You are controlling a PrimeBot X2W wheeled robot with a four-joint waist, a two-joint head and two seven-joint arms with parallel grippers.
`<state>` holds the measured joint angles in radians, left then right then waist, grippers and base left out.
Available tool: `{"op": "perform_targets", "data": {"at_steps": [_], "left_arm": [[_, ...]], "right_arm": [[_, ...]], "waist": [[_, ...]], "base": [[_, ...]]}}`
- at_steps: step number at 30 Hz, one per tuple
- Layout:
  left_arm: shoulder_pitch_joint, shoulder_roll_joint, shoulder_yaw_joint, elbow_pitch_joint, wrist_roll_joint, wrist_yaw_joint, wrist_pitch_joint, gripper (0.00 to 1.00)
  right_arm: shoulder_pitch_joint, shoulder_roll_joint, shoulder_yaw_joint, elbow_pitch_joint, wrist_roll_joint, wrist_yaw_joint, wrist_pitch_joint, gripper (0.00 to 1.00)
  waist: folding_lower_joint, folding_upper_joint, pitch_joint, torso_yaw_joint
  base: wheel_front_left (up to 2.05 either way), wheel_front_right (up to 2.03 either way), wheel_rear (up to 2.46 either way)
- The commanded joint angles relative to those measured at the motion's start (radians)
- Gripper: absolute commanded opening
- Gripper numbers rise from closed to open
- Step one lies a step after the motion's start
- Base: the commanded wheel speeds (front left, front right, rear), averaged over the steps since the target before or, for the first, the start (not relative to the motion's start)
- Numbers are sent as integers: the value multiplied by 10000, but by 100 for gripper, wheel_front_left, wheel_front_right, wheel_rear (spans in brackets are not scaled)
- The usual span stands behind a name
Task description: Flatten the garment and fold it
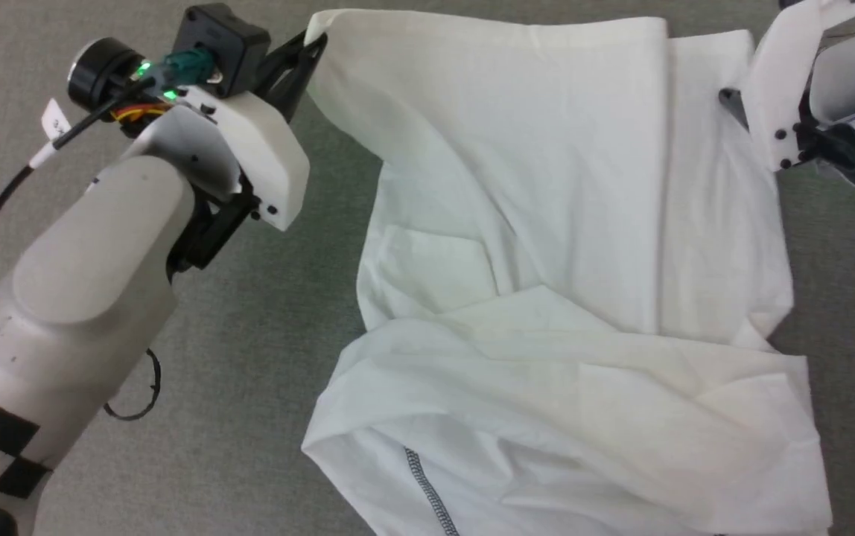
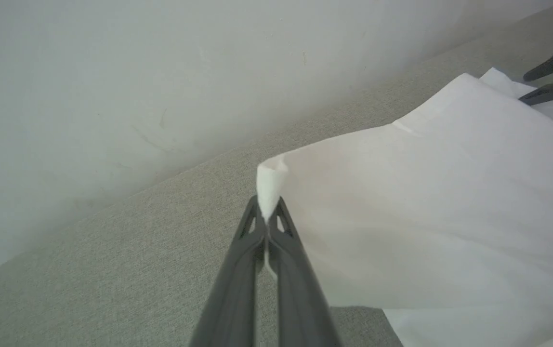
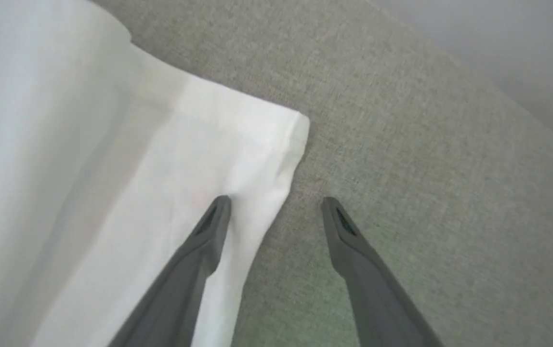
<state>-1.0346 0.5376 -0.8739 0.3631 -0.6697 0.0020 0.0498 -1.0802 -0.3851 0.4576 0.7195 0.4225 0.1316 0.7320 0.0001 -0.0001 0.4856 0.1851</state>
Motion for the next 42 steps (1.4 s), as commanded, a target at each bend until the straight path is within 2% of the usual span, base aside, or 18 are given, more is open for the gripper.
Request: {"op": "perform_targets", "data": {"at_steps": [1, 4, 5, 6, 14, 21, 27, 31, 37, 42], "left_arm": [[-138, -116, -40, 80, 69, 10, -133, 0], [-202, -213, -73, 258, 86, -59, -275, 0], [-222, -231, -82, 334, 92, -84, -320, 0], [-237, -243, -88, 421, 95, -108, -365, 0], [-314, -170, 59, 1220, -25, -212, -726, 0], [-469, 63, 221, 2136, -86, -283, -1015, 0], [-913, 159, 381, 2892, -31, -280, -1342, 0], [-1223, 61, 430, 3308, 247, -132, -2140, 0], [-839, -91, 29, 3814, 362, -525, -2363, 0], [51, 95, -233, 3561, 330, -638, -2536, 0]], "right_arm": [[-78, 70, 140, 306, -167, -9, -60, 100], [-59, 139, 405, 826, -221, -9, -117, 100], [-37, 161, 454, 972, -164, -9, -122, 88], [-14, 173, 521, 1083, -115, -9, -148, 0], [-230, -256, 773, 1528, -295, -9, -1215, 0], [-637, -441, 480, 1904, -525, -9, -2660, 0], [-793, -538, 723, 1739, -449, -9, -3913, 0], [-863, -506, 646, 1709, -272, -9, -5083, 0], [-352, -342, 788, 1605, 136, -9, -6467, 0], [559, -453, 970, 1198, 770, -9, -7259, 0]], "waist": [[-1, 1, 303, 333], [-1, 1, 338, 356], [-1, 1, 332, 342], [-1, 1, 309, 309], [-1, 1, -149, -245], [-1, 1, -696, -1040], [-1, 1, -908, -1471], [-1, 1, -1100, -1571], [-1, 1, -1812, -1568], [-1, 1, -2758, -1517]], "base": [[0, 0, 0], [0, 0, 0], [0, 0, 0], [0, 0, 0], [0, 0, 0], [0, 0, 0], [0, 0, 0], [0, 0, 0], [0, 0, 0], [0, 0, 0]]}}
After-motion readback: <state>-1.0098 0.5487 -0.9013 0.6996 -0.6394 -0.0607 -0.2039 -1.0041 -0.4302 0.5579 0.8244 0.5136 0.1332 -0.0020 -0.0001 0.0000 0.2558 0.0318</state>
